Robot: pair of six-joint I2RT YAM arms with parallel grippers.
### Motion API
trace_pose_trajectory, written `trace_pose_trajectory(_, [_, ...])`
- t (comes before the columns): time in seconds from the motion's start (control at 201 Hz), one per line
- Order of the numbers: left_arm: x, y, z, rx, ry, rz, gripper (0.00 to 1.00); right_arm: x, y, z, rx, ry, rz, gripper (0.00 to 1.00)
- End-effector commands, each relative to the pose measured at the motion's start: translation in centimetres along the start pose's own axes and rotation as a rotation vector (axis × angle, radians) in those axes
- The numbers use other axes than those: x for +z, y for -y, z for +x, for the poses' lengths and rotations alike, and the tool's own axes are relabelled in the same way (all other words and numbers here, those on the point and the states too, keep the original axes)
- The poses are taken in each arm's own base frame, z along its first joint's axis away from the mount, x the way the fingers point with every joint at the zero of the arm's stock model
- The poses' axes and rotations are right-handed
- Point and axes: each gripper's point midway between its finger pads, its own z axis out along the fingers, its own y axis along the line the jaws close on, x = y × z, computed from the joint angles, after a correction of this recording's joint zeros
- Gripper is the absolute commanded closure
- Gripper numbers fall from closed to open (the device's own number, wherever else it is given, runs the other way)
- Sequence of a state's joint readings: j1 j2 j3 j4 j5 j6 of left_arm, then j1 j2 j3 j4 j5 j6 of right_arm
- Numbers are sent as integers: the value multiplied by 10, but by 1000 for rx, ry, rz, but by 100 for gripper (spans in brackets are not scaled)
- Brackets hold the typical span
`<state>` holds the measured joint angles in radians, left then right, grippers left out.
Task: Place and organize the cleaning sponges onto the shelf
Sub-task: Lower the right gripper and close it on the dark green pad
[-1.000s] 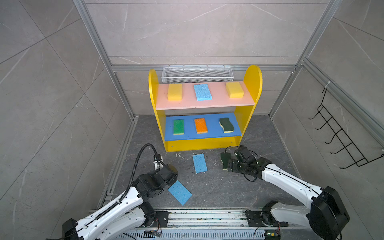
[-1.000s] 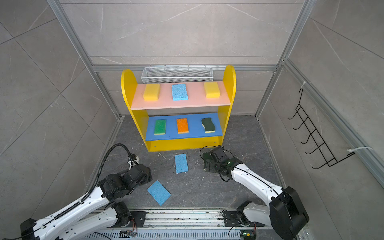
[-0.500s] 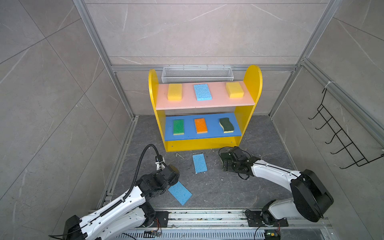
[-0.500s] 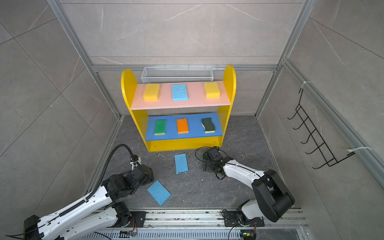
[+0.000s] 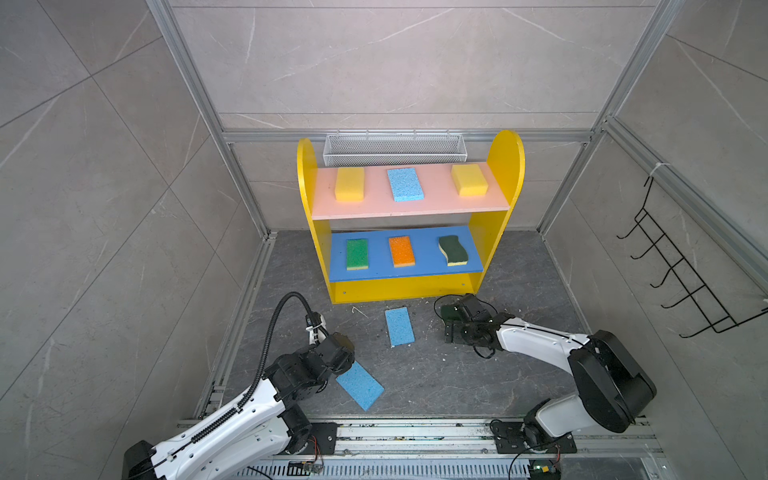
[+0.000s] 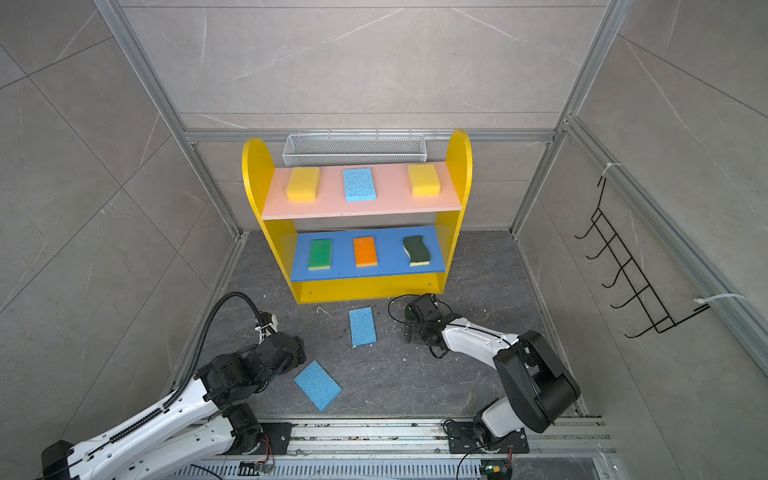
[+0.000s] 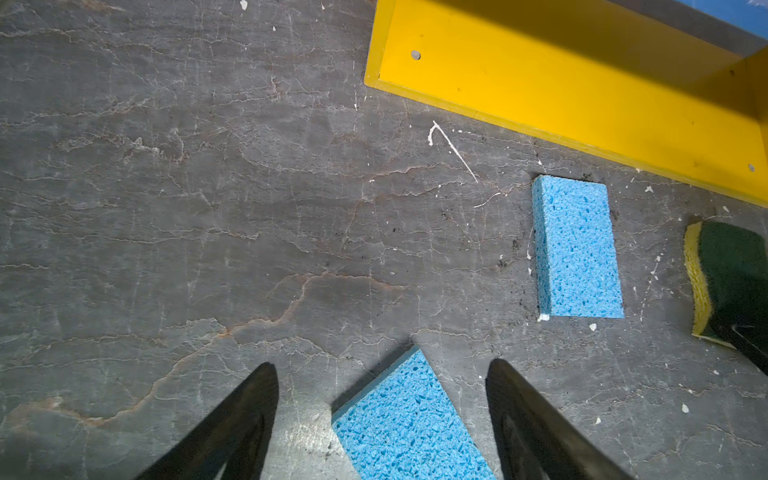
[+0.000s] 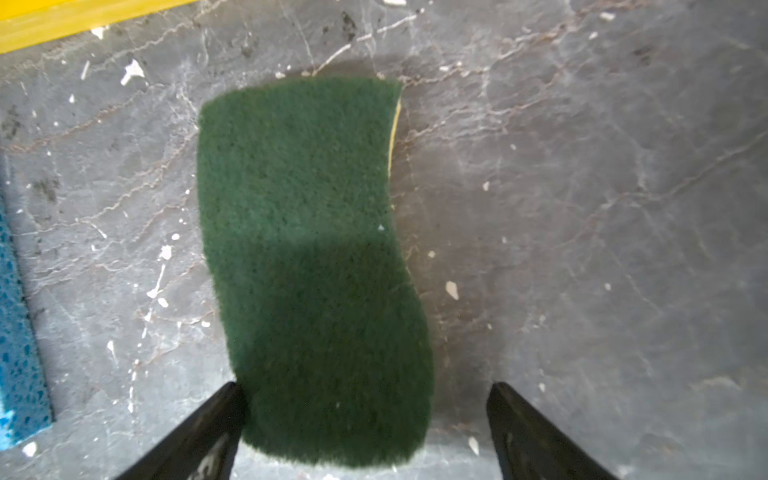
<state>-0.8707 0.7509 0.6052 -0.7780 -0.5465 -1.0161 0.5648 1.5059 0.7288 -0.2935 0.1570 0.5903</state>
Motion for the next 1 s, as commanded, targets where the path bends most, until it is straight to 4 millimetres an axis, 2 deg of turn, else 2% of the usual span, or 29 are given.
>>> trace_pose_trajectory(0.0, [-2, -2, -3, -32, 23, 3, 19, -3, -6, -9, -23, 37, 13, 8])
trace_pose_trajectory(0.508, [-3, -11, 0, -47, 25, -2, 19, -13, -6, -13, -15, 65, 51, 8])
trace_pose_trajectory(0.627, [-2, -11, 1, -46, 24, -4, 19, -17, -13, -12, -27, 82, 49, 8])
trace_pose_trajectory(0.991, [-4, -14, 2, -45, 19, -7, 18, -5, -19, -9, -7, 62, 58, 7])
